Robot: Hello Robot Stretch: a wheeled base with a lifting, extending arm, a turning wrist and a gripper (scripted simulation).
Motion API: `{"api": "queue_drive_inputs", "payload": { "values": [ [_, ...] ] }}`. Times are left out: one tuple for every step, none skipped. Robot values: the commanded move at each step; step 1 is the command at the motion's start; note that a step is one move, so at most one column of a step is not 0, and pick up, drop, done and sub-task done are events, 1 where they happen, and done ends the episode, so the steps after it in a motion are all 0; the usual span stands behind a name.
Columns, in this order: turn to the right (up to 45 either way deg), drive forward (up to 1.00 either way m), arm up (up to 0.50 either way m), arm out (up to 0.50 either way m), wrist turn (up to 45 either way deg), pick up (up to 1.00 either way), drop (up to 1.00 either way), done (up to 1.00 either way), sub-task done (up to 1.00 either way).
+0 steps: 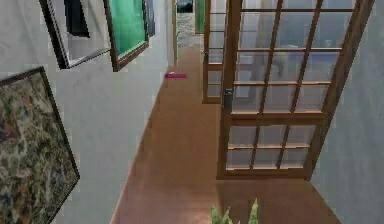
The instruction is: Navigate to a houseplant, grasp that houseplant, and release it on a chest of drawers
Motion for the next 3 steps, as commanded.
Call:
{"api": "queue_drive_inputs", "payload": {
  "values": [
    [0.0, 1.00, 0.00, 0.00, 0.0, 0.00, 0.00, 0.00, 0.00],
    [0.0, 1.00, 0.00, 0.00, 0.0, 0.00, 0.00, 0.00, 0.00],
    [0.0, 1.00, 0.00, 0.00, 0.0, 0.00, 0.00, 0.00, 0.00]
  ]
}}
